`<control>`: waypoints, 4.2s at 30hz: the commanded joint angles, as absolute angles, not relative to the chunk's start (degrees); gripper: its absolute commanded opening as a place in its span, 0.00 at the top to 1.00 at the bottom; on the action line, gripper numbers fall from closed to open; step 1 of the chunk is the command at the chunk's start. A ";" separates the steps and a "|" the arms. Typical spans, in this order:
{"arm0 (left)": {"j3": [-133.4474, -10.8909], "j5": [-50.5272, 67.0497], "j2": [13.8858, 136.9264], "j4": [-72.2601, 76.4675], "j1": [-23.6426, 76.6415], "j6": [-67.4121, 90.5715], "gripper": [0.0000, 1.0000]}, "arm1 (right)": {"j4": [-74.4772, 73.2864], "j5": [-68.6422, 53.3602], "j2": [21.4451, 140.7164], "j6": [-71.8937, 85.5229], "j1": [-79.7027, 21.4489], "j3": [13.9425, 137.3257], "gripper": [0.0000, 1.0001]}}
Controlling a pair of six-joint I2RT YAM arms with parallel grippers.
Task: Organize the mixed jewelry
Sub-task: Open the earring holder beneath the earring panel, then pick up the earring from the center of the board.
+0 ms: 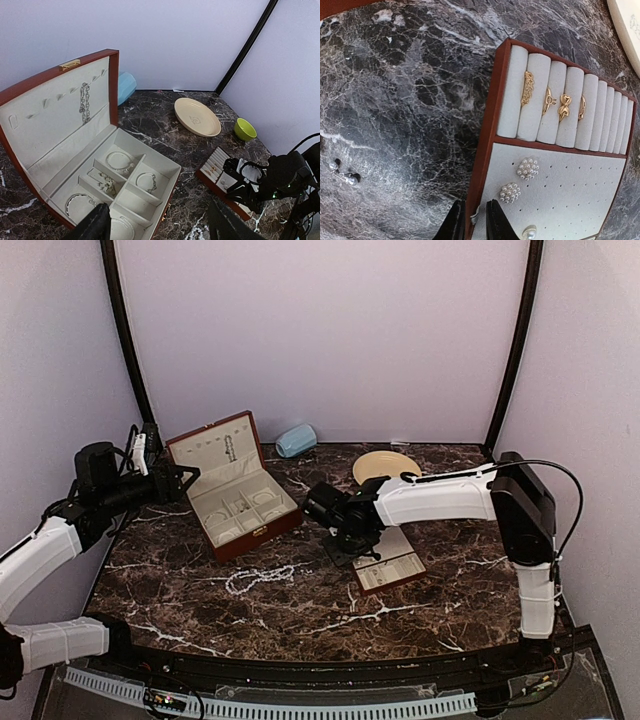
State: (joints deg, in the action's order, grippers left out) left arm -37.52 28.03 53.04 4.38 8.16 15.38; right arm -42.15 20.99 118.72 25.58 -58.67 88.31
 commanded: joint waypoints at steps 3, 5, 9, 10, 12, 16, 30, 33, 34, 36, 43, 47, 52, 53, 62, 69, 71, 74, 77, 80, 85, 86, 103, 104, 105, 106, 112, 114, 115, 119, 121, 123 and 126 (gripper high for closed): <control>-36.74 28.35 51.46 4.66 8.09 14.68 0.30 | -42.66 22.83 119.75 25.89 -59.33 89.21 0.90; -36.74 28.37 51.42 4.66 8.13 14.68 0.31 | -42.28 22.24 119.70 25.79 -59.32 89.21 0.95; -36.74 28.34 51.34 4.66 8.09 14.61 0.31 | -41.77 21.41 118.92 25.88 -59.32 89.21 1.00; -36.74 28.36 51.29 4.66 8.09 14.59 0.31 | -41.64 21.22 118.59 25.81 -59.31 89.15 1.00; -36.74 28.40 51.31 4.66 8.09 14.66 0.30 | -41.21 20.63 117.59 25.74 -59.26 89.12 1.00; -36.69 28.57 51.25 4.74 8.09 14.68 0.31 | -41.03 18.85 115.57 25.42 -59.30 89.12 1.00; -36.39 29.14 51.06 4.92 8.09 14.43 0.31 | -42.01 15.94 109.48 25.86 -59.15 87.71 1.00; -36.30 29.62 51.08 4.93 8.27 13.89 0.32 | -42.26 15.59 108.46 25.78 -58.84 87.44 1.00; -36.35 29.14 51.07 4.70 9.03 13.18 0.32 | -42.21 15.29 108.11 25.76 -58.69 87.22 1.00; -36.80 26.64 51.19 3.55 12.25 11.06 0.34 | -41.39 14.43 107.22 25.75 -58.29 86.38 1.00; -37.69 19.69 54.13 1.10 26.64 8.93 0.36 | -39.02 11.83 104.40 25.07 -56.90 84.06 1.00; -33.89 20.01 59.54 8.90 33.53 11.64 0.36 | -37.75 10.25 102.99 24.65 -56.16 83.23 1.00; -31.90 23.40 69.87 21.15 38.80 9.36 0.39 | -36.73 9.37 101.64 24.48 -55.66 82.01 1.00; -32.25 24.09 73.08 21.74 40.05 8.41 0.39 | -36.63 9.35 101.34 24.44 -55.56 81.67 1.00; -36.07 27.18 87.12 28.27 43.17 -0.30 0.42 | -34.83 8.53 98.50 25.05 -54.15 79.19 1.00; -37.81 24.98 92.50 29.30 45.94 -10.27 0.47 | -34.26 8.19 97.06 25.42 -53.63 78.19 1.00; -37.47 24.39 93.93 30.81 46.33 -12.68 0.48 | -33.75 7.90 96.87 25.44 -53.53 77.86 1.00; -37.85 22.63 96.66 32.10 46.40 -15.04 0.50 | -33.35 7.52 97.09 25.41 -53.35 77.74 1.00; -40.60 22.95 99.35 29.77 46.41 -16.35 0.54 | -33.20 7.31 97.22 25.39 -53.32 78.00 1.00; -41.56 21.59 101.73 29.04 46.38 -16.31 0.56 | -32.87 7.09 96.87 25.45 -53.32 77.97 1.00; -40.98 19.32 101.71 31.63 45.95 -13.75 0.58 | -32.09 6.04 96.92 25.72 -53.35 77.63 1.00; -41.20 19.99 101.70 31.86 45.78 -12.53 0.59 | -32.04 5.98 96.94 25.81 -53.37 77.61 1.00; -43.94 27.66 105.42 30.09 43.62 -8.78 0.72 | -31.80 6.06 96.75 25.86 -53.35 76.90 1.00; -44.14 27.72 105.68 30.12 43.56 -8.78 0.72 | -31.81 6.04 96.75 25.89 -53.35 76.86 1.00; -44.30 27.87 105.75 30.07 43.53 -8.74 0.73 | -31.82 6.06 96.77 25.97 -53.31 76.82 1.00; -44.43 28.06 105.91 30.02 43.51 -8.72 0.74 | -31.77 6.06 96.77 25.97 -53.34 76.82 1.00; -44.58 28.09 106.57 29.36 43.51 -8.77 0.78 | -31.87 6.02 97.07 25.97 -53.35 76.82 1.00; -44.60 27.89 106.73 29.26 43.53 -8.79 0.78 | -31.76 5.90 97.12 25.94 -53.35 76.97 1.00; -44.57 27.88 106.75 29.26 43.51 -8.72 0.78 | -31.71 5.89 97.20 25.99 -53.35 76.99 1.00; -44.91 27.33 107.21 28.85 43.51 -8.70 0.80 | -31.72 5.80 97.29 25.90 -53.35 77.08 1.00; -45.27 27.26 107.63 28.23 43.51 -8.92 0.80 | -31.73 5.80 97.23 25.91 -53.37 77.16 1.00; -45.42 27.46 107.80 28.05 43.53 -8.97 0.81 | -31.71 5.80 97.20 25.93 -53.35 77.08 1.00; -45.56 27.31 107.84 28.12 43.51 -8.88 0.82 | -31.72 5.72 97.29 25.94 -53.35 77.08 1.00</control>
